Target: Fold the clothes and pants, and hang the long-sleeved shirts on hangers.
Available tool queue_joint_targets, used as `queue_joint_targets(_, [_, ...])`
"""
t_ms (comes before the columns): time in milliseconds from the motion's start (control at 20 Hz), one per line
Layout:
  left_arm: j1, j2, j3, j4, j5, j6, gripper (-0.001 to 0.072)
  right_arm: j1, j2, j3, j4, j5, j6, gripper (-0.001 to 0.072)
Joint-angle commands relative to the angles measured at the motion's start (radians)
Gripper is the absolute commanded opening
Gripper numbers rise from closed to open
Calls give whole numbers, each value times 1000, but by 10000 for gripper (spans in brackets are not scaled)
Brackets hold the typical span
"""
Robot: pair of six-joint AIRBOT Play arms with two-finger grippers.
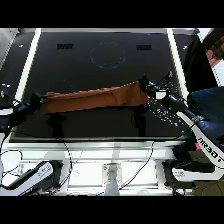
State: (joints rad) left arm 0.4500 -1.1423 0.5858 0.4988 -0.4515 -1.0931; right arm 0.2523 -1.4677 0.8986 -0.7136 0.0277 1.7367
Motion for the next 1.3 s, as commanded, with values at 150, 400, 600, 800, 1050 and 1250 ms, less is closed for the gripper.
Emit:
queue_joint_targets(150, [-38,-6,0,-37,26,0,29,16,-13,1,0,-2,0,13])
queue_joint_targets(400, [-43,-6,0,-36,23,0,714,16,-13,1,-1,-16,-1,395])
queue_joint_targets(600, [-43,6,0,-36,49,1,707,16,-4,1,-13,-8,-2,410])
queue_joint_targets(800, [-23,67,14,-36,129,115,700,15,27,1,-112,-6,-3,410])
queue_joint_targets(1050, [93,133,50,14,79,195,686,16,80,1,-253,10,-4,409])
queue_joint_targets(1250, [189,21,110,296,-280,171,581,16,94,1,-283,52,-32,409])
